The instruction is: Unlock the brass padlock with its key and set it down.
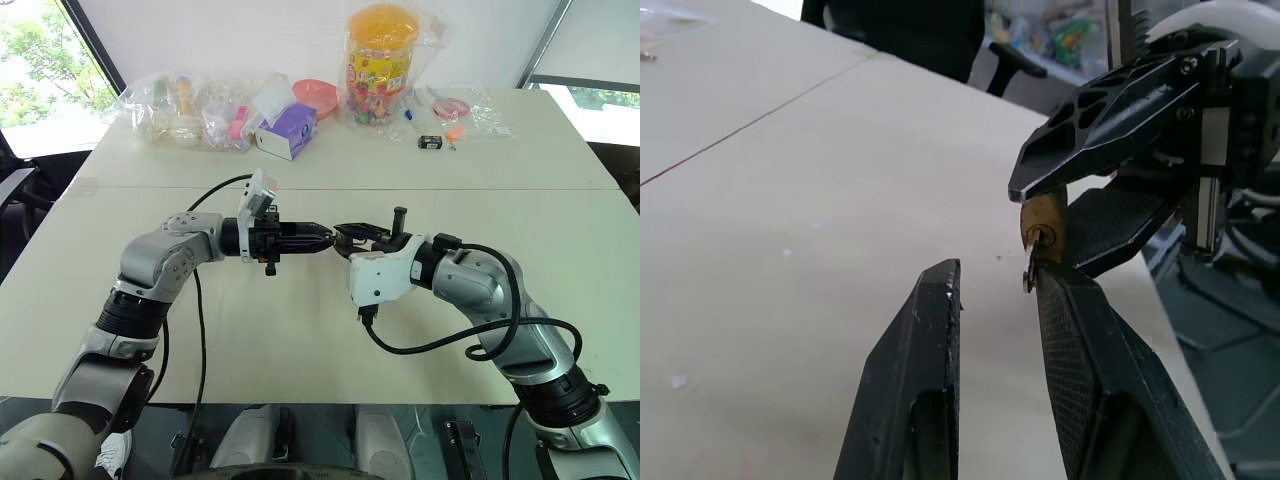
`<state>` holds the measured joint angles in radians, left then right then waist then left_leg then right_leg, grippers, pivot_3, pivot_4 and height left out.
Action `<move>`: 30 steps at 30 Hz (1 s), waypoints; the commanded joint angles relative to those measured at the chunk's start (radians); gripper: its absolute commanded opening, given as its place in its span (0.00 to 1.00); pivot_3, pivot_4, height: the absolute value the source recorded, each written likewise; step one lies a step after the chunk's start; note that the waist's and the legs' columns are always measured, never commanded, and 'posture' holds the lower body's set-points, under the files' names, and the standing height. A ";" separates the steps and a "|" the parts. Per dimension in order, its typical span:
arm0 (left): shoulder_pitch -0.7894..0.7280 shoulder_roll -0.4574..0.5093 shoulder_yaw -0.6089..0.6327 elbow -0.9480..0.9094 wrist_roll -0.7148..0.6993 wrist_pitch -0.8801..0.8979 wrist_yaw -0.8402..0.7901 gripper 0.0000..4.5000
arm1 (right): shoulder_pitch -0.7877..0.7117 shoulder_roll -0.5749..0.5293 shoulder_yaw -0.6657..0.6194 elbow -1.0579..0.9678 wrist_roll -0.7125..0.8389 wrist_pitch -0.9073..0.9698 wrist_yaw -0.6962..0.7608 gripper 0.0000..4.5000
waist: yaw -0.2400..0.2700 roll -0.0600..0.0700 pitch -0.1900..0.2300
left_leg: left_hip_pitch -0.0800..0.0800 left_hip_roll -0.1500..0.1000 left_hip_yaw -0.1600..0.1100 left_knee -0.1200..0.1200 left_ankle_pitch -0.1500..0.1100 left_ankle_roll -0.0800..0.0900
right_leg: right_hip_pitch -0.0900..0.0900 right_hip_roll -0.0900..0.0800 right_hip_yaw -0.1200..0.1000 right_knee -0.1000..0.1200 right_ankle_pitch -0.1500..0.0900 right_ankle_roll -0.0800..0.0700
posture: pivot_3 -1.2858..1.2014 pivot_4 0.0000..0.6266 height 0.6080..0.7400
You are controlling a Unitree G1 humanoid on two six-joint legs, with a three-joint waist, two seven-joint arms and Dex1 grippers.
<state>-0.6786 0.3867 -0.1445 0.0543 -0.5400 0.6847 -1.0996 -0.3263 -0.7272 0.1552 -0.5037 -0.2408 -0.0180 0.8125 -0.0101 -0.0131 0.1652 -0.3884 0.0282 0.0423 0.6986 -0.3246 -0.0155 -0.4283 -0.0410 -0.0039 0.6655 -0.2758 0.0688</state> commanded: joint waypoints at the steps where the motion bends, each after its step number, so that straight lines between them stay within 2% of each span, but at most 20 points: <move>1: -0.022 -0.003 0.014 -0.037 -0.014 -0.002 0.005 0.26 | -0.019 0.002 -0.014 -0.065 0.033 -0.004 0.006 0.16 | 0.000 0.000 0.000 | 0.000 0.000 0.000 0.000 0.000 0.000 | 0.000 0.000 0.000 0.000 0.000 0.000 | 0.52 0.24 1.00; 7: -0.021 0.000 0.010 -0.037 0.000 -0.032 0.000 0.26 | -0.021 0.000 -0.007 -0.068 0.040 0.007 0.021 0.16 | 0.000 0.000 0.000 | 0.000 0.000 0.000 0.000 0.000 0.000 | 0.000 0.000 0.000 0.000 0.000 0.000 | 0.52 0.24 1.00; 11: -0.019 0.002 0.009 -0.051 -0.001 -0.035 -0.004 0.01 | -0.011 -0.006 -0.003 -0.070 0.045 0.012 0.036 0.16 | 0.001 0.000 0.000 | 0.000 0.000 0.000 0.000 0.000 0.000 | 0.000 0.000 0.000 0.000 0.000 0.000 | 0.52 0.24 1.00; 20: -0.014 0.020 0.005 -0.076 0.016 -0.062 -0.005 0.01 | 0.011 -0.017 -0.004 -0.068 0.049 0.010 0.052 0.16 | 0.000 0.000 0.000 | 0.000 0.000 0.000 0.000 0.000 0.000 | 0.000 0.000 0.000 0.000 0.000 0.000 | 0.52 0.24 1.00; 22: -0.007 0.036 -0.019 -0.094 0.061 -0.113 -0.007 0.01 | 0.022 -0.025 -0.003 -0.071 0.057 0.016 0.063 0.16 | 0.000 0.000 0.000 | 0.000 0.000 0.000 0.000 0.000 0.000 | 0.000 0.000 0.000 0.000 0.000 0.000 | 0.52 0.24 1.00; 26: 0.013 0.079 -0.094 -0.104 0.215 -0.332 -0.018 0.01 | 0.038 -0.037 0.004 -0.082 0.089 0.039 0.098 0.16 | 0.001 0.000 0.000 | 0.000 0.000 0.000 0.000 0.000 0.000 | 0.000 0.000 0.000 0.000 0.000 0.000 | 0.52 0.24 1.00; 30: 0.023 0.085 -0.107 -0.097 0.266 -0.445 -0.015 0.01 | 0.044 -0.050 0.009 -0.087 0.108 0.051 0.121 0.16 | 0.001 0.000 0.000 | 0.000 0.000 0.000 0.000 0.000 0.000 | 0.000 0.000 0.000 0.000 0.000 0.000 | 0.52 0.24 1.00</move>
<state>-0.6491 0.4591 -0.2846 -0.0332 -0.3052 0.3102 -1.1368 -0.2927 -0.7655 0.1472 -0.5348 -0.1725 0.0432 0.8953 -0.0092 -0.0131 0.1652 -0.3884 0.0280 0.0427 0.6986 -0.3248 -0.0153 -0.4282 -0.0411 -0.0038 0.6654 -0.2758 0.0688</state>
